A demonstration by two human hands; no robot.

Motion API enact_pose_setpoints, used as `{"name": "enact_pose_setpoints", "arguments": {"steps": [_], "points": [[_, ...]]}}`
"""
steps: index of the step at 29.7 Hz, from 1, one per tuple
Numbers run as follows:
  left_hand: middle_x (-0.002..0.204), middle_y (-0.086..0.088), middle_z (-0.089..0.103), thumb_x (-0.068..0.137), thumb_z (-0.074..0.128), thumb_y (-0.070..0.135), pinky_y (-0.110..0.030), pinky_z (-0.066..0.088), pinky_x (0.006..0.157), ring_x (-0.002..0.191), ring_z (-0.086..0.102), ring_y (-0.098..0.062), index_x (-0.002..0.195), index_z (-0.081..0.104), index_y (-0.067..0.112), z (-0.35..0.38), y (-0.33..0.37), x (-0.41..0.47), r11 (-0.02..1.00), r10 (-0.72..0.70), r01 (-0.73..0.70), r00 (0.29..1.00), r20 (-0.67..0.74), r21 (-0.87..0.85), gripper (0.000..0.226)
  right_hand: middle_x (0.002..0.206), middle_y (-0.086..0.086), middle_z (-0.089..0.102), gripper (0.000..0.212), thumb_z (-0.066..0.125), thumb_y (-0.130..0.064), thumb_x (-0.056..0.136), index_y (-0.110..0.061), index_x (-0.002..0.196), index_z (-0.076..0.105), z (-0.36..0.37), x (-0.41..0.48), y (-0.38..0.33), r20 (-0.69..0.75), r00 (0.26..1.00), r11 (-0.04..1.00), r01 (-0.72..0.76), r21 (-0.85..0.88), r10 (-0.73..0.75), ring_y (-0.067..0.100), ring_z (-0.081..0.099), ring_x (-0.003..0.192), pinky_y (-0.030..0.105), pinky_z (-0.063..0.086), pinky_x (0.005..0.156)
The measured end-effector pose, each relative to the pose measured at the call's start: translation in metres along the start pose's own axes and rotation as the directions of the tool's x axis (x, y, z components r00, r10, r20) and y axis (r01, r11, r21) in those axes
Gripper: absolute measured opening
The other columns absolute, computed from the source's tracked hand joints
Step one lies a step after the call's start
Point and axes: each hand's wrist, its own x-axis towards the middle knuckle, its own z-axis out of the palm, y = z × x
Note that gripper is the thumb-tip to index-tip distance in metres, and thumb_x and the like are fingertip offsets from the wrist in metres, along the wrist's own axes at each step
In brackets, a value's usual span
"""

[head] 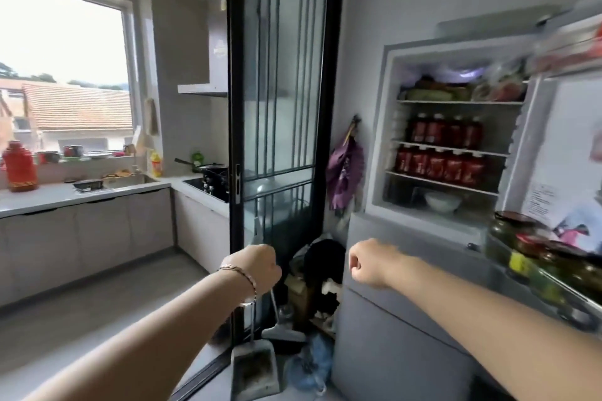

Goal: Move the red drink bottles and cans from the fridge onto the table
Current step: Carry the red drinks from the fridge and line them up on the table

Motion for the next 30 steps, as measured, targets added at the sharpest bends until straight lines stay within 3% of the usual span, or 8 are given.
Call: {"name": "enact_pose_setpoints", "arguments": {"steps": [3, 7, 11, 14, 20, 26, 30], "points": [[0.107, -0.007, 0.066, 0.092, 0.042, 0.028, -0.032, 0.050, 0.081, 0.100, 0.062, -0.026, 0.101, 0.064, 0.012, -0.002, 0.036, 0.075, 0.996, 0.088, -0.088, 0.996, -0.026, 0.015, 0.029, 0.110, 0.006, 0.065, 0.023, 0.047, -0.013, 0.088, -0.012, 0.103, 0.064, -0.019, 0.042, 0.050, -0.058, 0.996, 0.997, -0.072, 0.018, 0.073, 0.027, 0.062, 0.100, 0.031, 0.047, 0.078], [0.107, -0.003, 0.064, 0.093, 0.042, 0.029, -0.030, 0.048, 0.079, 0.100, 0.061, -0.024, 0.103, 0.062, 0.017, -0.010, 0.078, 0.176, 0.976, 0.216, -0.214, 0.973, -0.078, 0.032, 0.026, 0.106, 0.006, 0.066, 0.023, 0.048, -0.014, 0.086, -0.012, 0.099, 0.067, -0.051, 0.104, 0.107, -0.141, 0.977, 0.987, -0.156, 0.038, 0.160, 0.027, 0.063, 0.094, 0.034, 0.052, 0.077], [0.114, -0.005, 0.064, 0.095, 0.040, 0.023, -0.039, 0.050, 0.091, 0.106, 0.060, -0.026, 0.109, 0.062, 0.012, -0.025, 0.124, 0.284, 0.936, 0.350, -0.345, 0.931, -0.099, 0.071, 0.029, 0.105, 0.003, 0.066, 0.019, 0.050, -0.017, 0.087, -0.015, 0.096, 0.066, -0.093, 0.166, 0.160, -0.213, 0.940, 0.963, -0.260, 0.066, 0.268, 0.025, 0.062, 0.095, 0.033, 0.049, 0.077], [0.111, -0.006, 0.065, 0.095, 0.042, 0.025, -0.037, 0.051, 0.090, 0.104, 0.061, -0.025, 0.107, 0.064, 0.012, -0.037, 0.161, 0.361, 0.901, 0.434, -0.431, 0.895, -0.103, 0.059, 0.029, 0.104, 0.003, 0.066, 0.019, 0.050, -0.017, 0.088, -0.015, 0.097, 0.066, -0.120, 0.206, 0.201, -0.235, 0.908, 0.938, -0.337, 0.087, 0.348, 0.025, 0.063, 0.095, 0.035, 0.051, 0.077], [0.109, -0.007, 0.065, 0.092, 0.042, 0.027, -0.037, 0.051, 0.087, 0.102, 0.062, -0.027, 0.106, 0.063, 0.013, -0.039, 0.238, 0.481, 0.853, 0.518, -0.521, 0.841, -0.155, 0.023, 0.028, 0.084, -0.002, 0.062, 0.018, 0.051, -0.016, 0.088, -0.019, 0.074, 0.063, -0.144, 0.277, 0.292, -0.318, 0.824, 0.880, -0.464, 0.097, 0.470, 0.023, 0.061, 0.086, 0.032, 0.050, 0.074], [0.093, -0.002, 0.065, 0.094, 0.041, 0.025, -0.032, 0.054, 0.077, 0.085, 0.063, -0.020, 0.098, 0.059, 0.015, -0.004, 0.300, 0.573, 0.816, 0.549, -0.575, 0.803, -0.232, -0.058, 0.021, 0.105, 0.000, 0.065, 0.021, 0.051, -0.020, 0.090, -0.017, 0.107, 0.063, -0.145, 0.346, 0.379, -0.447, 0.743, 0.856, -0.503, 0.120, 0.499, 0.020, 0.061, 0.095, 0.032, 0.050, 0.080], [0.082, -0.001, 0.059, 0.094, 0.038, 0.024, -0.031, 0.049, 0.072, 0.080, 0.059, -0.022, 0.089, 0.056, 0.017, -0.003, 0.357, 0.649, 0.827, 0.506, -0.554, 0.808, -0.303, -0.097, 0.020, 0.098, 0.002, 0.064, 0.033, 0.050, -0.020, 0.092, -0.017, 0.125, 0.049, -0.151, 0.416, 0.453, -0.465, 0.738, 0.863, -0.487, 0.135, 0.489, 0.021, 0.063, 0.082, 0.033, 0.051, 0.069]]}}
